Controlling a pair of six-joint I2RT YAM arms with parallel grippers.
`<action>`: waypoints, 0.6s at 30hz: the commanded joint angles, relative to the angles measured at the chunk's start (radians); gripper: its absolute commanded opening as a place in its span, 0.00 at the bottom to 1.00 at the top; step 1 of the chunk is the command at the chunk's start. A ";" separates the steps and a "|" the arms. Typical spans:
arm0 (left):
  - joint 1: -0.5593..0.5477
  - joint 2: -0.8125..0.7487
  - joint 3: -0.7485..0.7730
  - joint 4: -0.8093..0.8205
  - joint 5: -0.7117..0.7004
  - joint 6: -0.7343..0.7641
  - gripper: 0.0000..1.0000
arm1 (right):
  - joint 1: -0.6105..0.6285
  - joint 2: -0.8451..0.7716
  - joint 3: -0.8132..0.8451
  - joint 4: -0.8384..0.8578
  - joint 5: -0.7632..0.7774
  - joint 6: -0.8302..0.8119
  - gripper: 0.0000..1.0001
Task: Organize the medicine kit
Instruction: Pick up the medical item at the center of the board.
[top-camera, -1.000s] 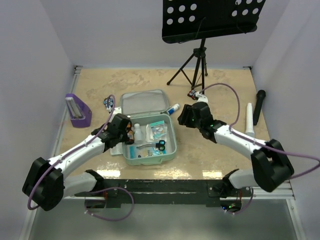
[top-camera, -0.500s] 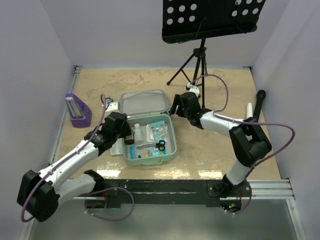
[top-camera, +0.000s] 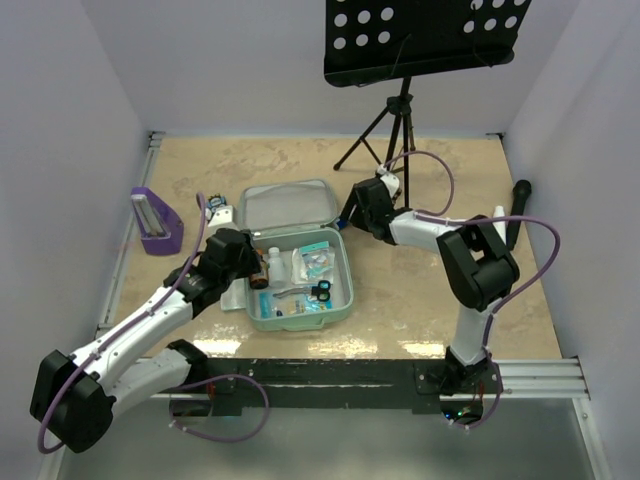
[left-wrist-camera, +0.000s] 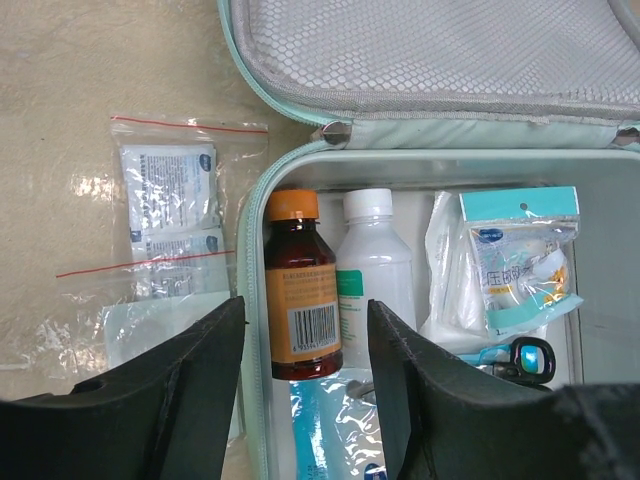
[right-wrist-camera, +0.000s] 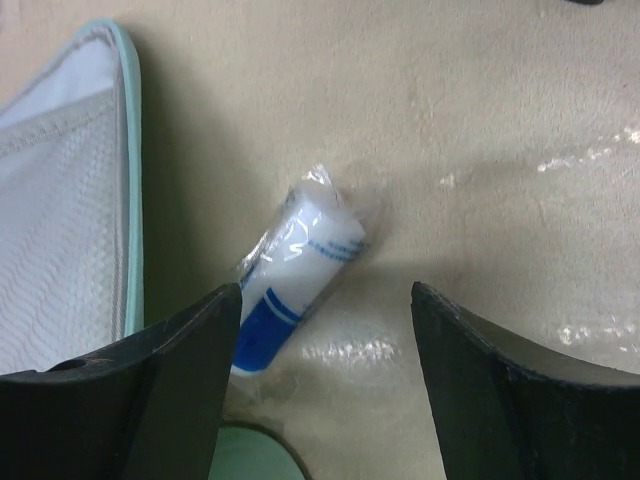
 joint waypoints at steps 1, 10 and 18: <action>0.006 -0.015 -0.016 0.045 -0.015 -0.015 0.57 | -0.010 0.015 0.054 0.006 0.017 0.085 0.73; 0.006 -0.023 -0.027 0.062 -0.019 -0.015 0.57 | -0.012 0.072 0.100 -0.009 -0.003 0.122 0.69; 0.004 -0.025 -0.041 0.071 -0.014 -0.015 0.57 | -0.012 0.103 0.087 -0.011 -0.026 0.113 0.58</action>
